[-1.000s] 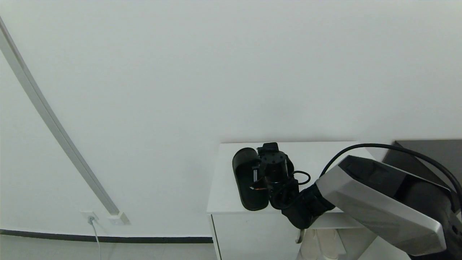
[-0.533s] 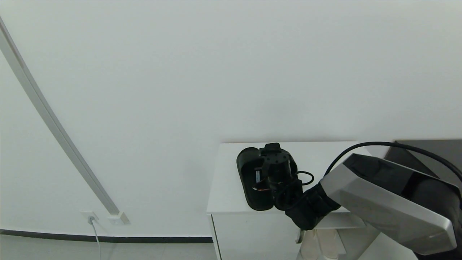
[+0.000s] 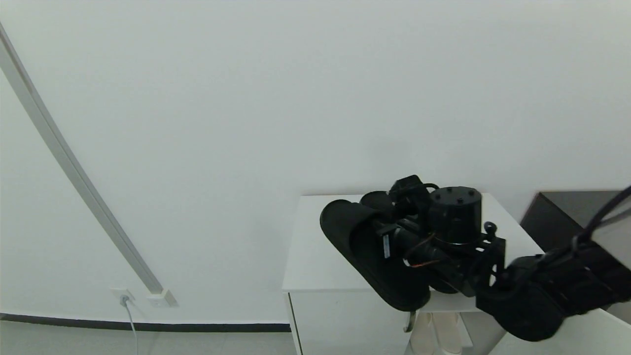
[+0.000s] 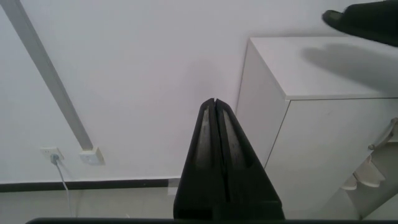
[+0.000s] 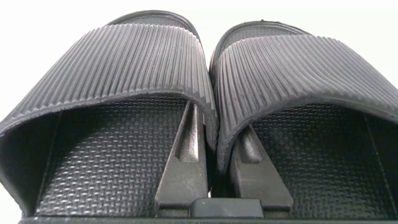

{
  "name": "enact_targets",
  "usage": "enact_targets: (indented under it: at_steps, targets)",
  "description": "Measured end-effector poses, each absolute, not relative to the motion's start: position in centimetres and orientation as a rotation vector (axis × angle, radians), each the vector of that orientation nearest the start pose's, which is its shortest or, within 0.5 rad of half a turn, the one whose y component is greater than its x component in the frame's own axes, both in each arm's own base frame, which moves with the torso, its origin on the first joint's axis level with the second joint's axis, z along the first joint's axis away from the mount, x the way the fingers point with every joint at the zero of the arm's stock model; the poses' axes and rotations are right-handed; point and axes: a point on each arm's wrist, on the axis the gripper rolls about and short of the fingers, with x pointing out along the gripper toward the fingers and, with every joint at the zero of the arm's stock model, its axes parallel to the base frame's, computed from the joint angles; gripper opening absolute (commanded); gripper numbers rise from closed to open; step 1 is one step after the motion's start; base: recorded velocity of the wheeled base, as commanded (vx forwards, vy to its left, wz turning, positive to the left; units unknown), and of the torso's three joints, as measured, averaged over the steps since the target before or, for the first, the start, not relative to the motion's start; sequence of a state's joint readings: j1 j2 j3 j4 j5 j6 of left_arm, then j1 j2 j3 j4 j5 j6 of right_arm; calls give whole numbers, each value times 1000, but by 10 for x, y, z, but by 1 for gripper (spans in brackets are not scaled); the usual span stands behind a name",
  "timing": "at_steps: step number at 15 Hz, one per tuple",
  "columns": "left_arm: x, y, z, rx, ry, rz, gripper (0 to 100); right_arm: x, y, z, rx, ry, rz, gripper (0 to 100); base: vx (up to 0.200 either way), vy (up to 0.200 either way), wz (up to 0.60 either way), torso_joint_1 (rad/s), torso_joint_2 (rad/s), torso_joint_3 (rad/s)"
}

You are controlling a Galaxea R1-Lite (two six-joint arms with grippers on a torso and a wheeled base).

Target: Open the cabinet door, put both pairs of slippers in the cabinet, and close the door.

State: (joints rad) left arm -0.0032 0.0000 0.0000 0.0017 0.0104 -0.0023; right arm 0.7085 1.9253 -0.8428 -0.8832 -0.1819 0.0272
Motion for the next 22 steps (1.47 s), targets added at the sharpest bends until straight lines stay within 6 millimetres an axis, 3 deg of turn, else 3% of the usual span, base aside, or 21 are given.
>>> enact_targets:
  at_steps: [3,5,11,20,22]
  targets:
    - [-23,0,75,-2,2,7,0,237,202,159,-67,218,672,0,0,0,0,0,0,0]
    - [-23,0,75,-3,2,7,0,229,195,166,-60,201,676,0,0,0,0,0,0,0]
    - [-23,0,75,-3,2,6,0,223,192,169,-57,192,684,0,0,0,0,0,0,0]
    - [-23,0,75,-3,2,4,0,221,195,168,-64,198,691,0,-200,0,0,2,1,0]
    - [-23,0,75,-3,2,4,0,220,195,167,-65,199,693,0,0,0,0,0,0,0]
